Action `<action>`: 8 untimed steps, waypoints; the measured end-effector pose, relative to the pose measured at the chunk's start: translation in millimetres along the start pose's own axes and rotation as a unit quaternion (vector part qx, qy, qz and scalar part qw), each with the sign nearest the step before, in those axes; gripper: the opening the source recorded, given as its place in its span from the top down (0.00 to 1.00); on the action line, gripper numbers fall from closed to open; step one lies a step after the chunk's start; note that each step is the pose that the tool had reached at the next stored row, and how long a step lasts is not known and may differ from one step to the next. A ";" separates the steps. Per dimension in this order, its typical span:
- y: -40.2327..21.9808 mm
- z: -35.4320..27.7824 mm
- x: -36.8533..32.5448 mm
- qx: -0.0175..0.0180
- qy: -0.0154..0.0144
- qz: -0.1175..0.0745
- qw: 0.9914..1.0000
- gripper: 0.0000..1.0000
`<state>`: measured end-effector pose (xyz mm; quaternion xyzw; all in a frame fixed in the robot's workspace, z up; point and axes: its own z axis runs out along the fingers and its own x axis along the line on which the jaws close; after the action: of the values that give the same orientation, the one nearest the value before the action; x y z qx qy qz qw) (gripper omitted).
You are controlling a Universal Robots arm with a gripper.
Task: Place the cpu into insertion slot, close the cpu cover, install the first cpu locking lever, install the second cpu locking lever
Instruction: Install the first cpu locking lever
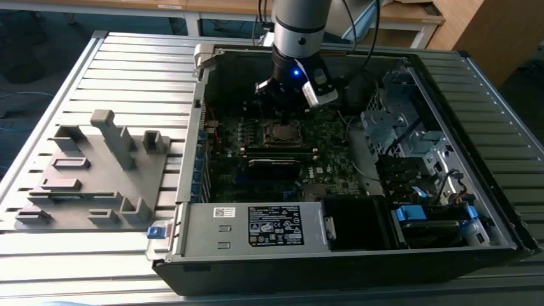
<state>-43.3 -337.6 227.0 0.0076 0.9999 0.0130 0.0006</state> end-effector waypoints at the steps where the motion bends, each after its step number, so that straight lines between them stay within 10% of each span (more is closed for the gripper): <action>1: 0.0 0.0 0.0 0.000 0.000 0.000 1.000 0.89; 8: -0.2 0.0 10.4 0.000 0.000 0.000 1.000 0.89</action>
<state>-53.7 -337.6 227.0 0.0077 0.9999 0.0130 0.0006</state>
